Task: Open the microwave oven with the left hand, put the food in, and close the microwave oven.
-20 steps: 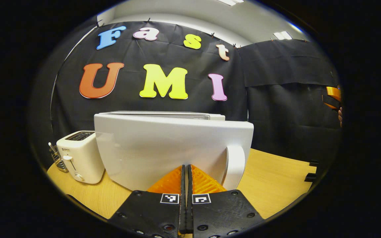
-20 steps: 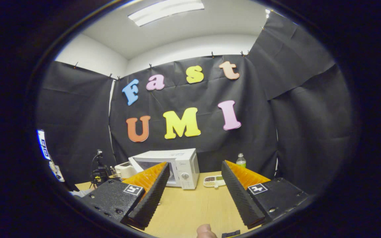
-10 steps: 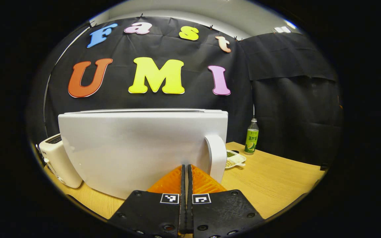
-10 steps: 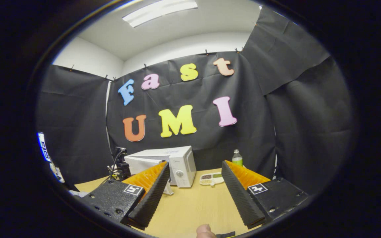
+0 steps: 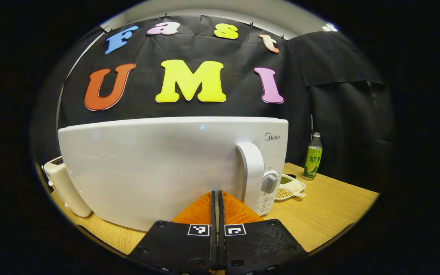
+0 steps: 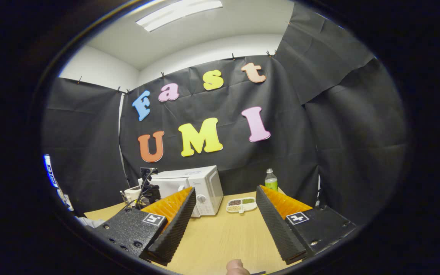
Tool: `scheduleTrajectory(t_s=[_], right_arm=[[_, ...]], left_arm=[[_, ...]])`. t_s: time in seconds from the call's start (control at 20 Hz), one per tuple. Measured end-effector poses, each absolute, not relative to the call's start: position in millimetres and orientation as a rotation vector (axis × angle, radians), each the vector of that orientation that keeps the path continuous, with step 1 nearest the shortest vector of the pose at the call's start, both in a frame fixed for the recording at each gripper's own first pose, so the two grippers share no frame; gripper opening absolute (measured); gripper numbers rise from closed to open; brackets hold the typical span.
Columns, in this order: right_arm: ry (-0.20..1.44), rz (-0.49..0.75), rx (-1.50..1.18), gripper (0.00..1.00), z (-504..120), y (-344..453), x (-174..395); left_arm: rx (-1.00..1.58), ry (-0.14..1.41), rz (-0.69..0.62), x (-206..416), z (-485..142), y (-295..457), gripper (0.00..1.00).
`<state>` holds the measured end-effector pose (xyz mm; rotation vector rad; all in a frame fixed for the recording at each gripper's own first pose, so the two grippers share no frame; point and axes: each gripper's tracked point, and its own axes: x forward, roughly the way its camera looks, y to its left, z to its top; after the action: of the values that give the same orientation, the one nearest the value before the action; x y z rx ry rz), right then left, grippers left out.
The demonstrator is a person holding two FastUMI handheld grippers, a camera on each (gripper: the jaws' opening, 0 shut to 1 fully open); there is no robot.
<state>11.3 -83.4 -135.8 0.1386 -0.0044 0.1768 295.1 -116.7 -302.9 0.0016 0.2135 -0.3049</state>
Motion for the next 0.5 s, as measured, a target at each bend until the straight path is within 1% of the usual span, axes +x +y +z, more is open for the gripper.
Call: scheduleTrajectory(t_s=[0.1, 0.15, 0.2, 0.25, 0.3, 0.35, 0.4, 0.45, 0.5], right_arm=[[0.003, 0.176, 0.146, 0.90, -139, -83, 13], [0.004, 0.176, 0.151, 0.90, -139, -83, 13], [0.004, 0.175, 0.155, 1.00, -139, -82, 13], [0.008, 0.174, 0.155, 0.90, -139, -80, 13], [0.009, 0.173, 0.155, 0.90, -141, -78, 12], [0.014, 0.169, 0.154, 1.00, -141, -76, 12], [0.025, 0.167, 0.149, 0.90, -143, -74, 12], [0.033, 0.167, 0.143, 0.90, -144, -71, 12], [0.044, 0.166, 0.137, 0.90, -145, -67, 11]], left_arm=[[-0.013, 0.214, -0.322, 298, -303, -125, 0.01], [-0.008, 0.205, -0.310, 300, -302, -126, 0.01], [0.012, 0.216, -0.263, 306, -304, -119, 0.00], [-0.012, 0.224, -0.271, 305, -306, -124, 0.00], [-0.026, 0.219, -0.262, 307, -305, -125, 0.01], [-0.031, 0.221, -0.242, 305, -305, -123, 0.00], [-0.028, 0.232, -0.207, 304, -306, -118, 0.01], [-0.031, 0.270, -0.174, 300, -312, -111, 0.01], [-0.069, 0.305, -0.190, 291, -312, -115, 0.01]])
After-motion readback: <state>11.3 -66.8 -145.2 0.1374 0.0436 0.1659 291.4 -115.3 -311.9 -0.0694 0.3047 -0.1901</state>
